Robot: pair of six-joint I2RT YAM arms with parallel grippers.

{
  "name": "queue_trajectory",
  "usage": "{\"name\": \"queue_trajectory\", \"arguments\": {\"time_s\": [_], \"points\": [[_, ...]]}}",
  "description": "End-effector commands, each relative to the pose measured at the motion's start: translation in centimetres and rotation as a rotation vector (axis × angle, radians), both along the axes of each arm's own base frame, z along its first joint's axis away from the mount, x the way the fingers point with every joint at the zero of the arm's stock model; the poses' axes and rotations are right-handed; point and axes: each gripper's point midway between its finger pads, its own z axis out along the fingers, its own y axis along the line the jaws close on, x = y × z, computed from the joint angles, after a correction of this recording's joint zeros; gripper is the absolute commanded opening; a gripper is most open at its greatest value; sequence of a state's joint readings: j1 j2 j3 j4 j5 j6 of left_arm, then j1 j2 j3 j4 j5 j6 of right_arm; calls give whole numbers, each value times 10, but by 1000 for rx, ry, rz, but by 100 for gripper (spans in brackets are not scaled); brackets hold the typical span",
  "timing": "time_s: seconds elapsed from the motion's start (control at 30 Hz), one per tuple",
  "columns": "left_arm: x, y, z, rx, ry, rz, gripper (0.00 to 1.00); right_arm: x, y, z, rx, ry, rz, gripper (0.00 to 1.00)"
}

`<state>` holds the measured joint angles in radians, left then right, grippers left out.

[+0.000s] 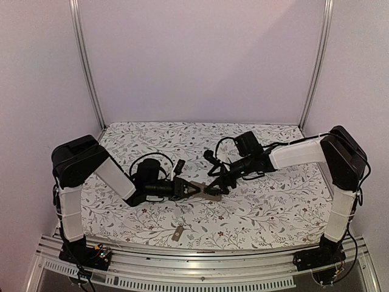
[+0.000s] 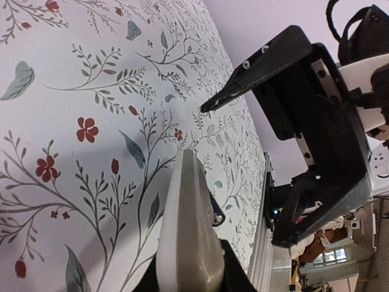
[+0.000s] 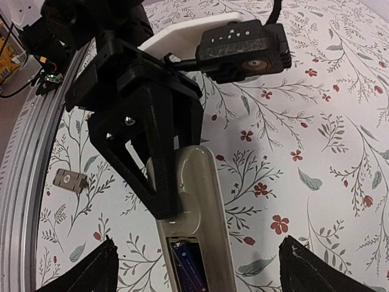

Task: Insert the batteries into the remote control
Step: Load the battery into the battery compartment.

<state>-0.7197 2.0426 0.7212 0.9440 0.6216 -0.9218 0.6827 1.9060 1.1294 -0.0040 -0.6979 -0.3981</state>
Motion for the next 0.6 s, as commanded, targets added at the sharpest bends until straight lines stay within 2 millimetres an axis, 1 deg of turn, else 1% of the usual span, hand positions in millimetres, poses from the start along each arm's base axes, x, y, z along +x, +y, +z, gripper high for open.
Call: {"name": "queue_trajectory", "arguments": {"time_s": [0.0, 0.07, 0.13, 0.27, 0.43, 0.57], "points": [[-15, 17, -51, 139, 116, -4, 0, 0, 2, -12, -43, 81, -5, 87], [-15, 17, -51, 138, 115, -2, 0, 3, 5, -18, -60, 116, -9, 82], [-14, 17, -51, 137, 115, -1, 0, 4, 6, -26, -71, 140, -11, 78], [-15, 16, -51, 136, 113, -4, 0, 5, 9, -26, -54, 140, -4, 70], [-15, 17, -51, 135, 115, -3, 0, -4, 11, -25, -29, 160, 46, 68], [-14, 17, -51, 133, 114, -1, 0, -3, 10, -27, -35, 162, 40, 64]]}}
